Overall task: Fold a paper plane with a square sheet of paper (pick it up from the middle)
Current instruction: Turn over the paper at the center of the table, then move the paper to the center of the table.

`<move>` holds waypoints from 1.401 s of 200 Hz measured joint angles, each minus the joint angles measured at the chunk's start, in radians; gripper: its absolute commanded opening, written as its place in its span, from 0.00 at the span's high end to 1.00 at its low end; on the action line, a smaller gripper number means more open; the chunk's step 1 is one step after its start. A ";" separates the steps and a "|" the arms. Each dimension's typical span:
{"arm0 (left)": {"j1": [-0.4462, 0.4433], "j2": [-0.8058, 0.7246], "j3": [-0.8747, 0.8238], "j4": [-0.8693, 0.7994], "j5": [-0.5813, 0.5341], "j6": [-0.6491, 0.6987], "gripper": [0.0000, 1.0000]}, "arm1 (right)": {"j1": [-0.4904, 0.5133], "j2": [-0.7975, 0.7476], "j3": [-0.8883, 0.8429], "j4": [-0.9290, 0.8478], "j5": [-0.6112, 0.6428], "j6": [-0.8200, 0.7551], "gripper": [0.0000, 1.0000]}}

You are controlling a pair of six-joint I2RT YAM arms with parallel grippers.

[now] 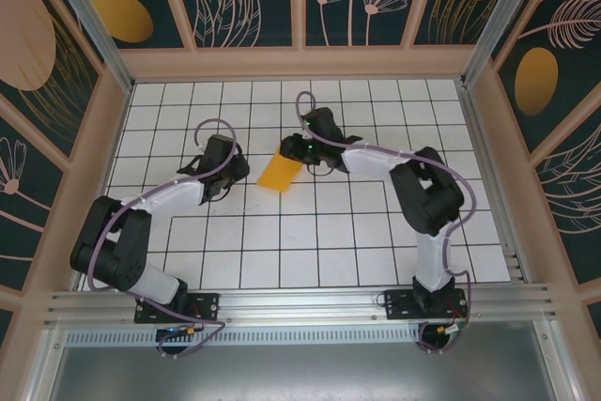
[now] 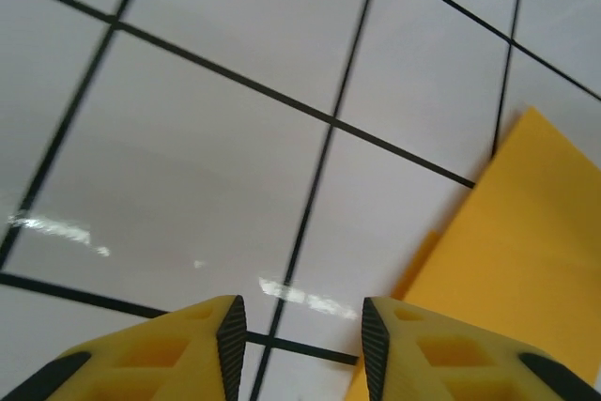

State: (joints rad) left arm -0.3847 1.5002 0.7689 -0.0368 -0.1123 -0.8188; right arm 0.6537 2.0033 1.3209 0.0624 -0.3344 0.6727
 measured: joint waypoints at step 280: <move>-0.147 0.165 -0.049 0.354 0.532 -0.073 1.00 | -0.065 -0.129 -0.294 0.052 -0.179 -0.061 0.88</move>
State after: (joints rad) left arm -0.5320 1.6650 0.7200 0.3176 0.4198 -0.8921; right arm 0.5884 1.8748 1.0267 0.1143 -0.5129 0.6121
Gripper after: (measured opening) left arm 0.070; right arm 0.125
